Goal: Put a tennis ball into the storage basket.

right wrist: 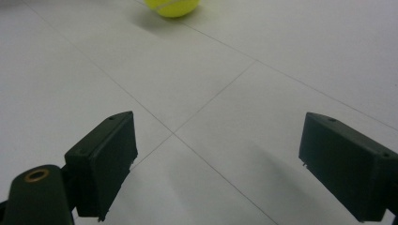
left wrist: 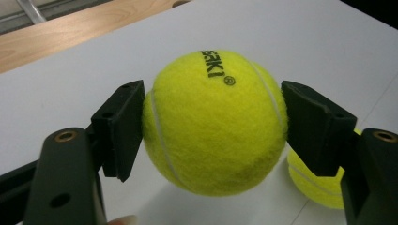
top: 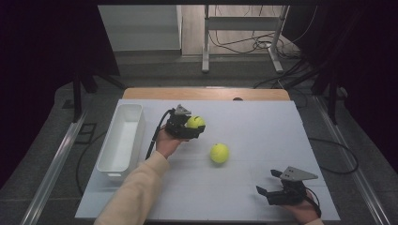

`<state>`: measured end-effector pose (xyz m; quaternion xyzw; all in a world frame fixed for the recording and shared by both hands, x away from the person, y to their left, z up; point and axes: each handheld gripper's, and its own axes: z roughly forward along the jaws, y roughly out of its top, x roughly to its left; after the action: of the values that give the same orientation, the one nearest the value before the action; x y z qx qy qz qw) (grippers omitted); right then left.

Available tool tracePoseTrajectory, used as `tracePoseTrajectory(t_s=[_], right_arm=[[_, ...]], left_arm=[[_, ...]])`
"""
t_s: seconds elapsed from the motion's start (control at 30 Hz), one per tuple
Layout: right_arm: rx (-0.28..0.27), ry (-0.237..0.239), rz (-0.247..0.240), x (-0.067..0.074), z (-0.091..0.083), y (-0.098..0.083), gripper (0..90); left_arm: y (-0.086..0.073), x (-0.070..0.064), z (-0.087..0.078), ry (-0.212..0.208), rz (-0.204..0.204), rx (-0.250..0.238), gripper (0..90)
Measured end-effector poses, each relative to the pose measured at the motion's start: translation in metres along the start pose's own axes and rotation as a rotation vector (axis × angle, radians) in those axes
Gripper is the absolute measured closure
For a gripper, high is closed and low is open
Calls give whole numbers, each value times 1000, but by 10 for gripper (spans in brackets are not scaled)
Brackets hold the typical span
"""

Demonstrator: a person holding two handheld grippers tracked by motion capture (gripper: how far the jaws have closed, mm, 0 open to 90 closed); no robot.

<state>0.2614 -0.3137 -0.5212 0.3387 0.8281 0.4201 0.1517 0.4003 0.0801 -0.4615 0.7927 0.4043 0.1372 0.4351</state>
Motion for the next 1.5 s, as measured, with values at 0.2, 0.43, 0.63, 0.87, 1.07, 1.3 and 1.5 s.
tracePoseTrajectory(t_s=[0.2,0.43,0.63,0.87,1.07,1.3,1.5], right_arm=[[-1,1,1,0,0,0,123],[1,-2,1,0,0,0,123],[0,-3,2,0,0,0,122],[2,-4,2,0,0,0,123],[2,-6,3,0,0,0,123],[7,-11,4,0,0,0,123],[4,-9,4,-1,0,0,123]], left_arm=[[2,0,-9,-1,3,-21,268],[3,0,-18,1,8,-47,268],[4,-1,-25,-4,17,-59,268],[4,-3,-31,-3,24,-65,268],[5,-4,-34,-8,27,-70,268],[5,-6,-37,-14,28,-81,268],[5,-8,-41,-20,31,-85,268]])
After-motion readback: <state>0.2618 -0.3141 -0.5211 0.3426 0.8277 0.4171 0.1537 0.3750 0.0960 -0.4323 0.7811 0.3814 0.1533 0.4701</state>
